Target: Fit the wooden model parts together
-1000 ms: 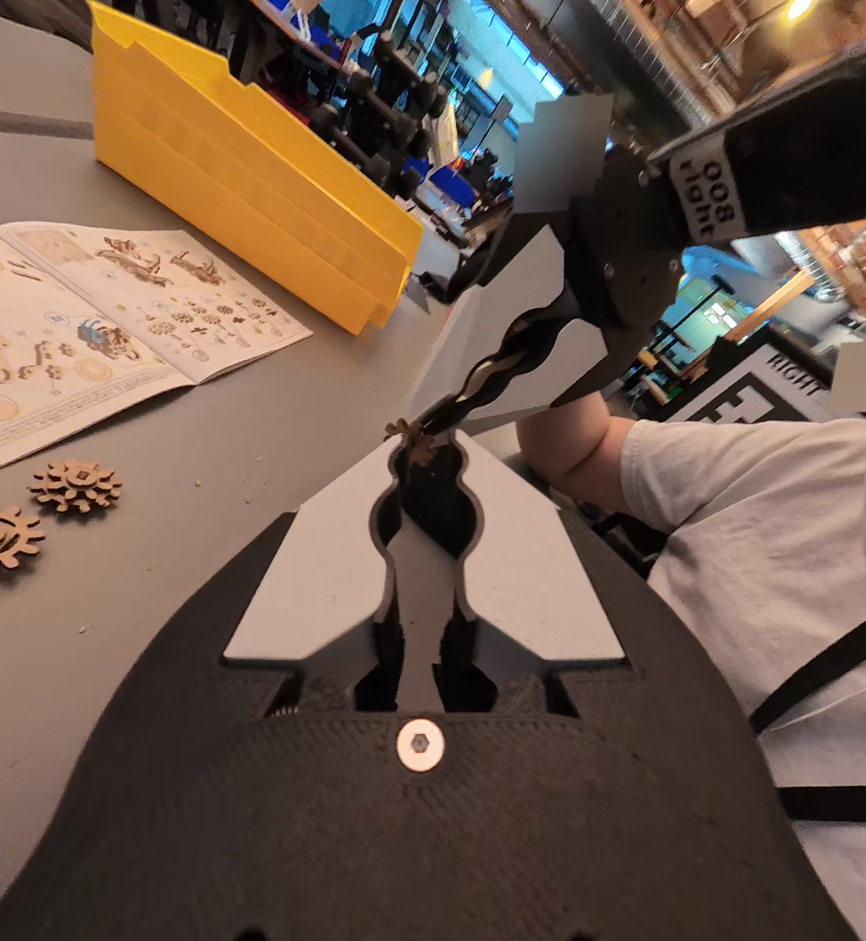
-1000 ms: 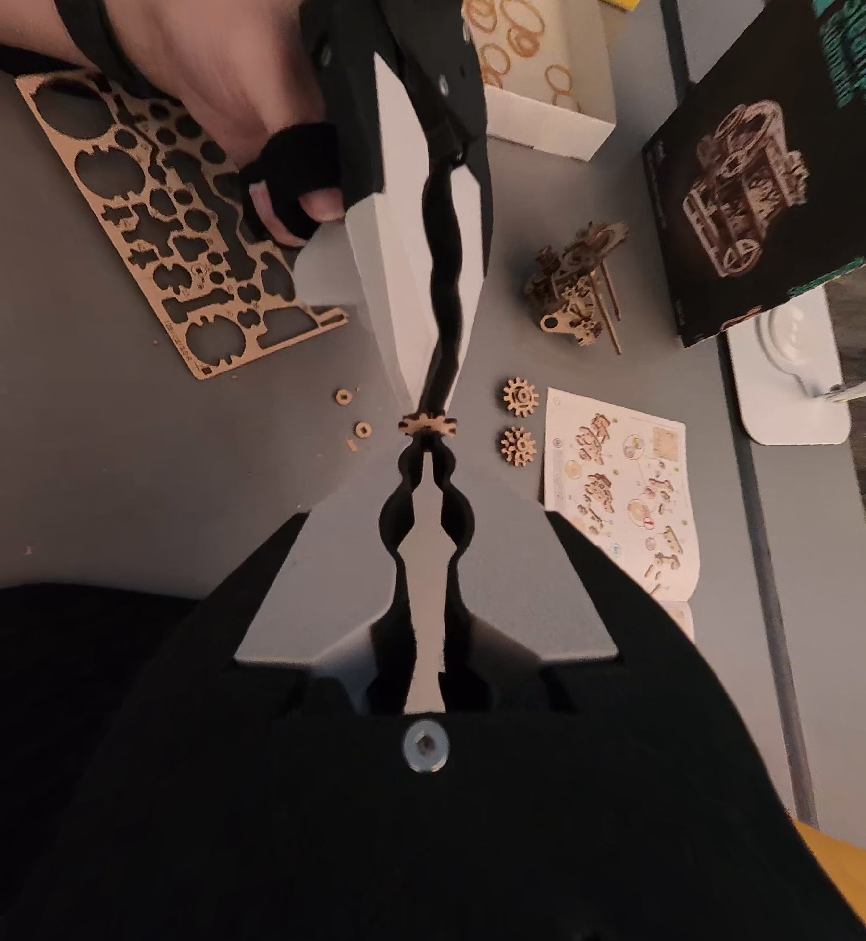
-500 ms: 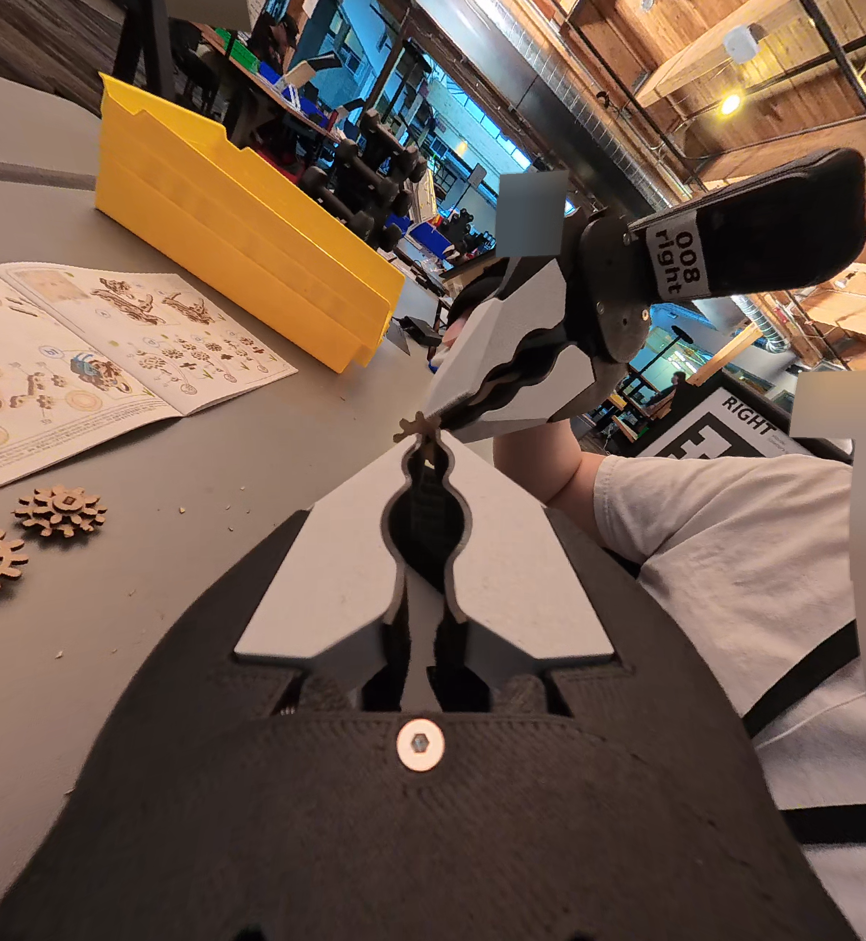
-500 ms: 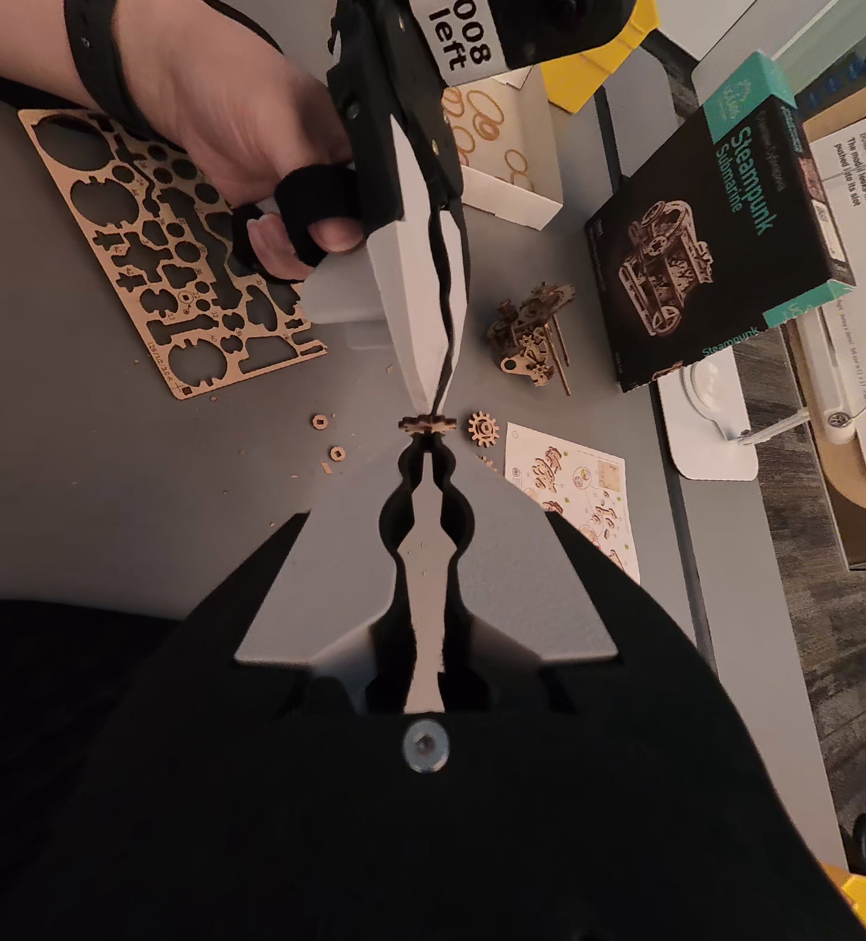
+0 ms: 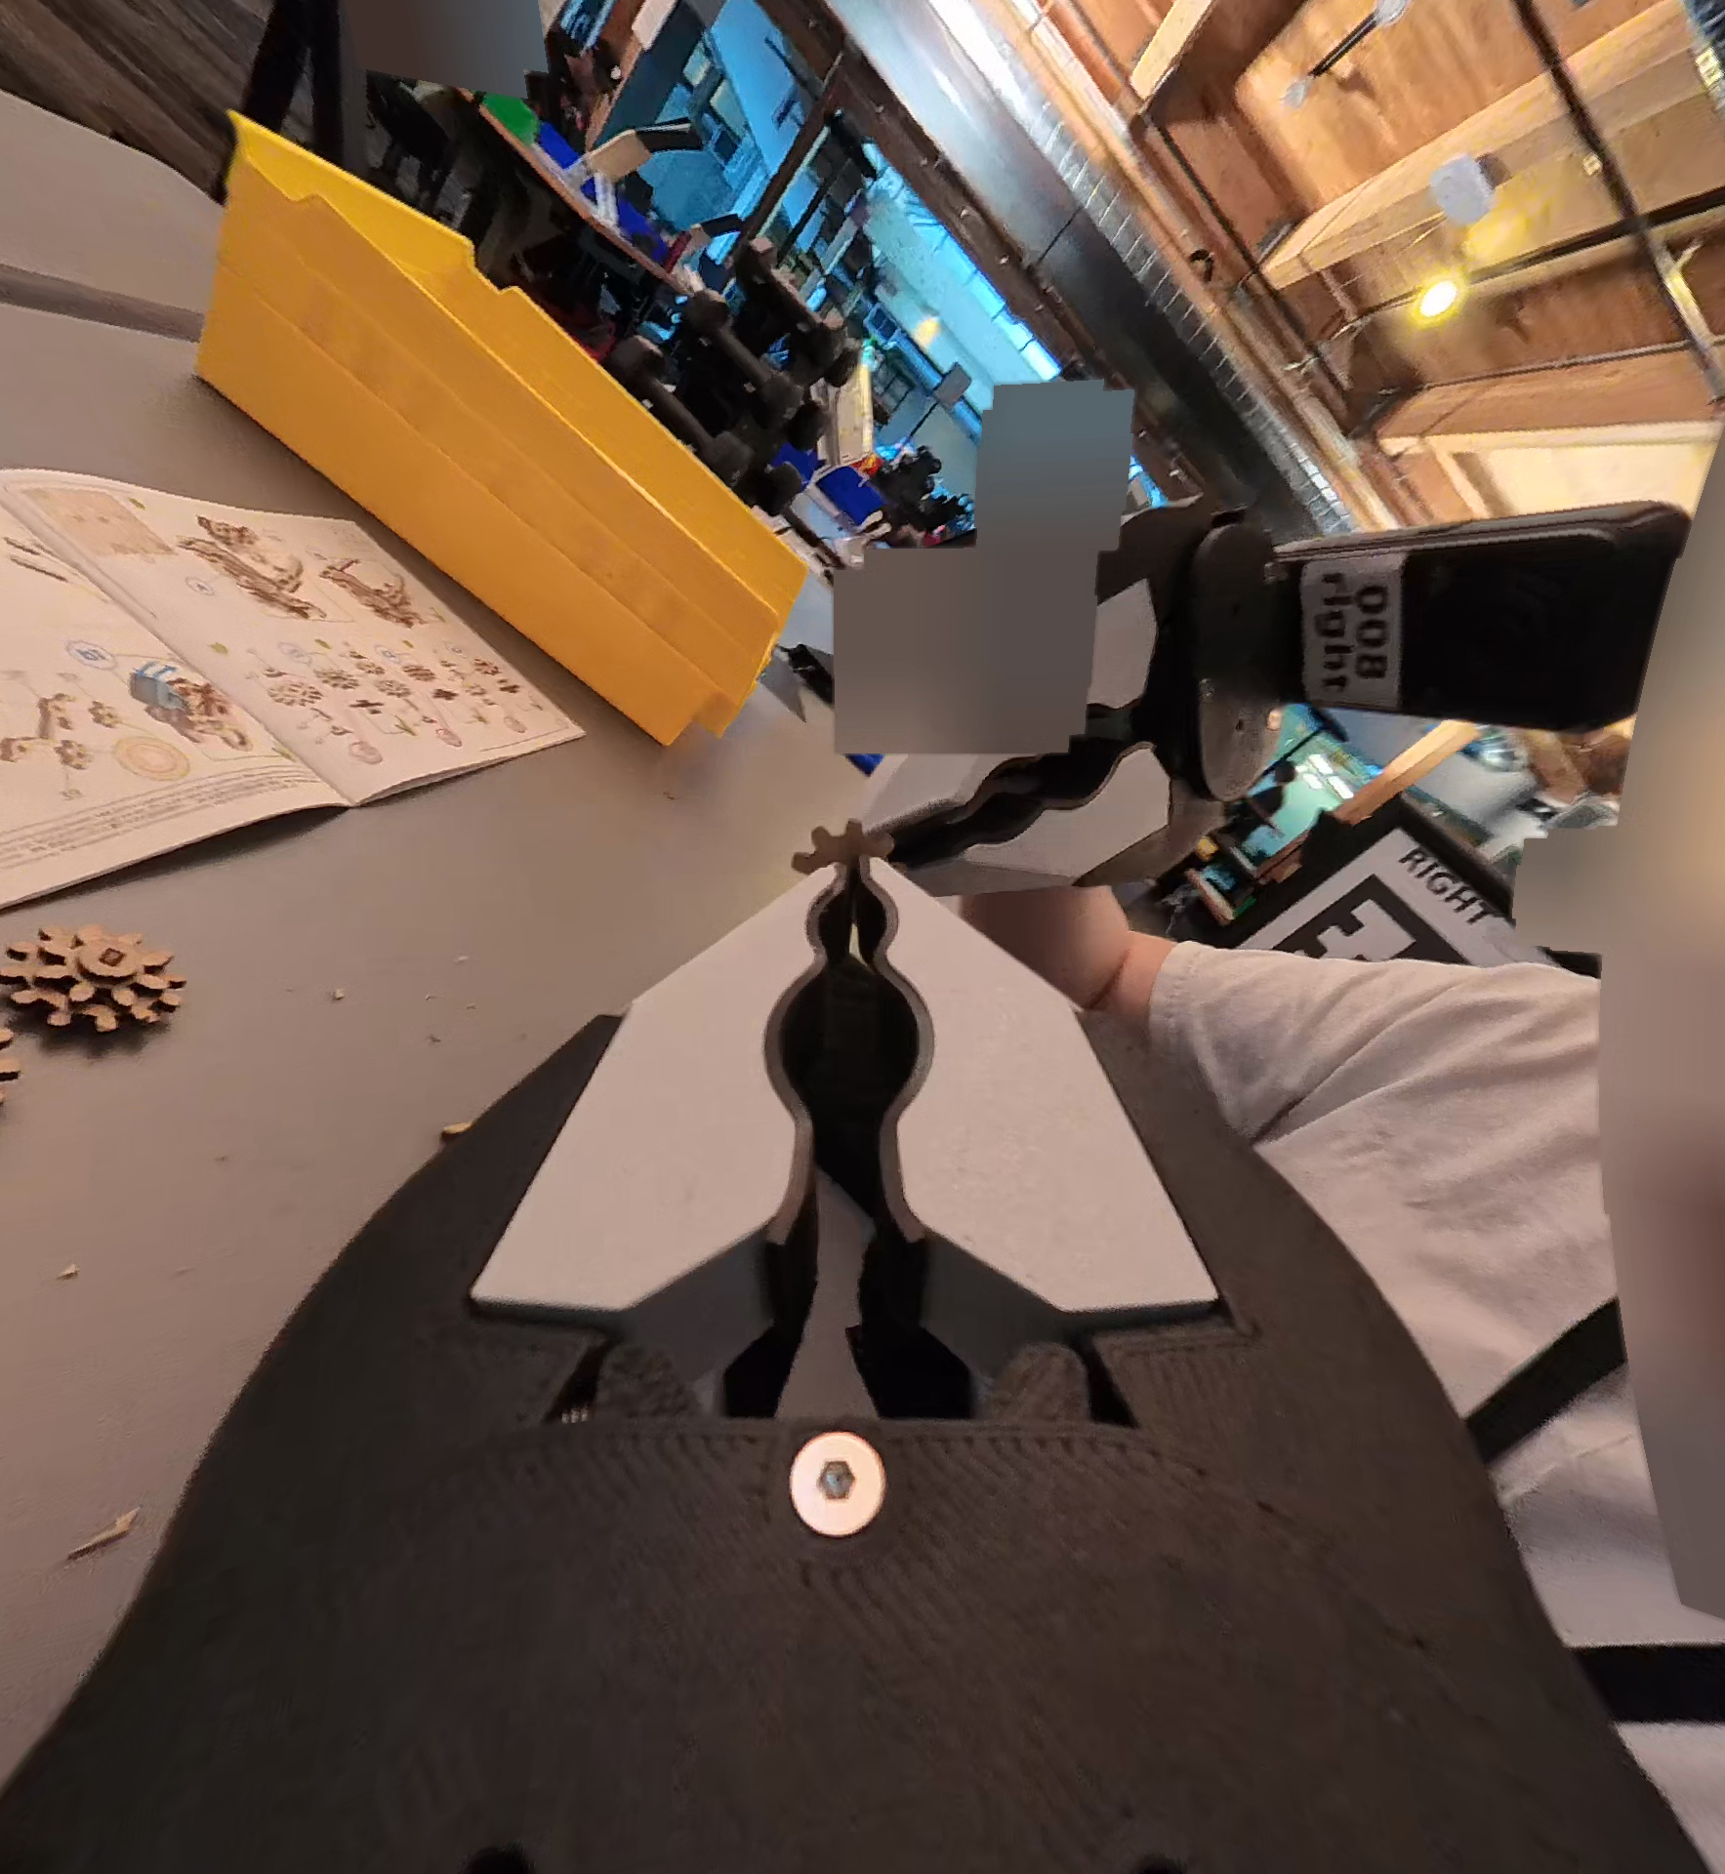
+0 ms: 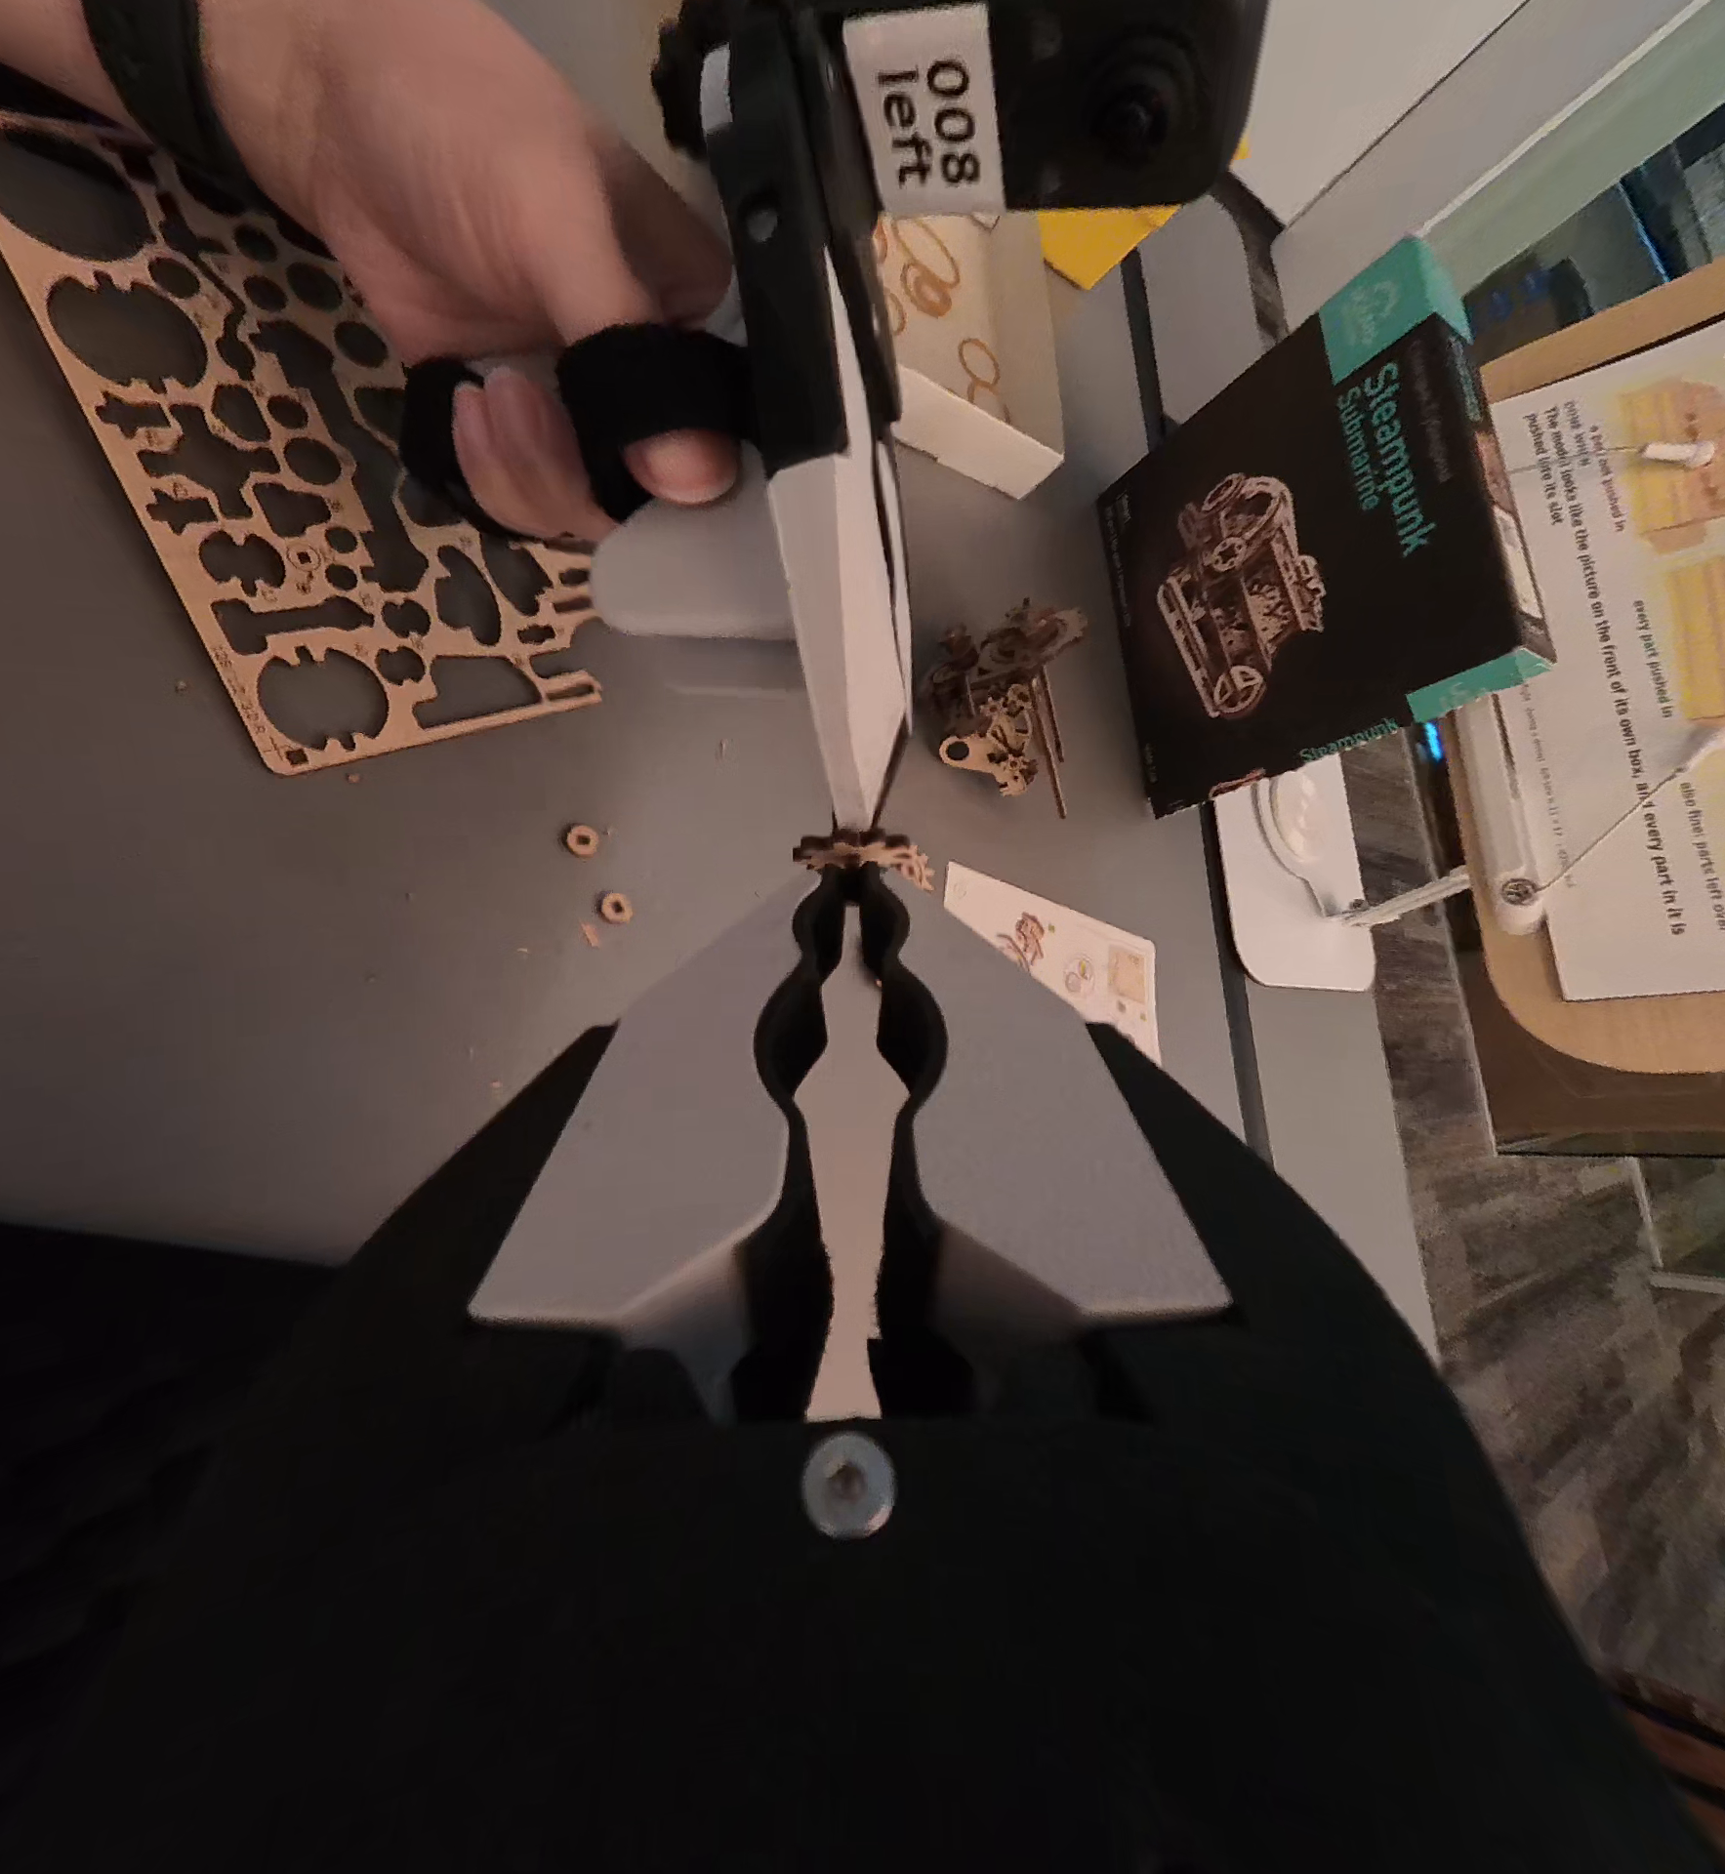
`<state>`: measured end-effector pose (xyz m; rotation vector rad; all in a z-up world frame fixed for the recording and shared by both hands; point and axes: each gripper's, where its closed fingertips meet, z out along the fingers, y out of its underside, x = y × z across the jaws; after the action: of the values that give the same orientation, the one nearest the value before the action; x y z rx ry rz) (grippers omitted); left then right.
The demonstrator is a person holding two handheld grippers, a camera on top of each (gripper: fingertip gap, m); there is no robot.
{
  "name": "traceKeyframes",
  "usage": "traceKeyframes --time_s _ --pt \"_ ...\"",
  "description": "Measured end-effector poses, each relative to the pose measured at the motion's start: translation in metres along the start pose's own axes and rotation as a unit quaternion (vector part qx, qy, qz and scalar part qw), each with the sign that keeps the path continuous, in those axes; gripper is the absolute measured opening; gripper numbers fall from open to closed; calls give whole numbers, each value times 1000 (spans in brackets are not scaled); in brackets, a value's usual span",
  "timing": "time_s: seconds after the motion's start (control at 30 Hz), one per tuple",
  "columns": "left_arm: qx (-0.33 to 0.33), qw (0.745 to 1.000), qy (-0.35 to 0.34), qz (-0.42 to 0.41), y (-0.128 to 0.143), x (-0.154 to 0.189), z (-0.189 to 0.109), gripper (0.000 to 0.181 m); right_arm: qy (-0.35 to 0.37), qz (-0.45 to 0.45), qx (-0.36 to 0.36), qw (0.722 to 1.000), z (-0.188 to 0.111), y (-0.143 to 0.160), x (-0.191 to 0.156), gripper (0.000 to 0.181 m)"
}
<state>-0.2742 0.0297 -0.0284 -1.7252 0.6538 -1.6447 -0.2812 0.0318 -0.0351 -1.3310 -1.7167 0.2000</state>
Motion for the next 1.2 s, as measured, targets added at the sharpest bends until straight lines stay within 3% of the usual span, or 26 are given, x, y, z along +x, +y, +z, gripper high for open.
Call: traceKeyframes --time_s 0.03,0.6,0.77,0.93,1.07,1.2 --pt "3 1000 -11 5 0 -2 1 0 8 -7 -5 1000 1 1 1 1" --pt "-39 996 -57 55 7 -3 -1 0 12 -44 10 999 6 2 -5 0" --pt "-10 994 5 105 -18 26 -18 11 -23 45 116 992 -6 -19 8 2" --pt "7 966 -46 253 -26 30 -29 27 -77 85 186 976 -20 -33 3 2" --pt "-27 933 -67 353 -9 32 -19 37 -104 98 191 971 -20 -34 -2 2" --pt "-48 912 -83 400 3 32 -9 36 -122 100 184 970 -19 -34 -8 2"
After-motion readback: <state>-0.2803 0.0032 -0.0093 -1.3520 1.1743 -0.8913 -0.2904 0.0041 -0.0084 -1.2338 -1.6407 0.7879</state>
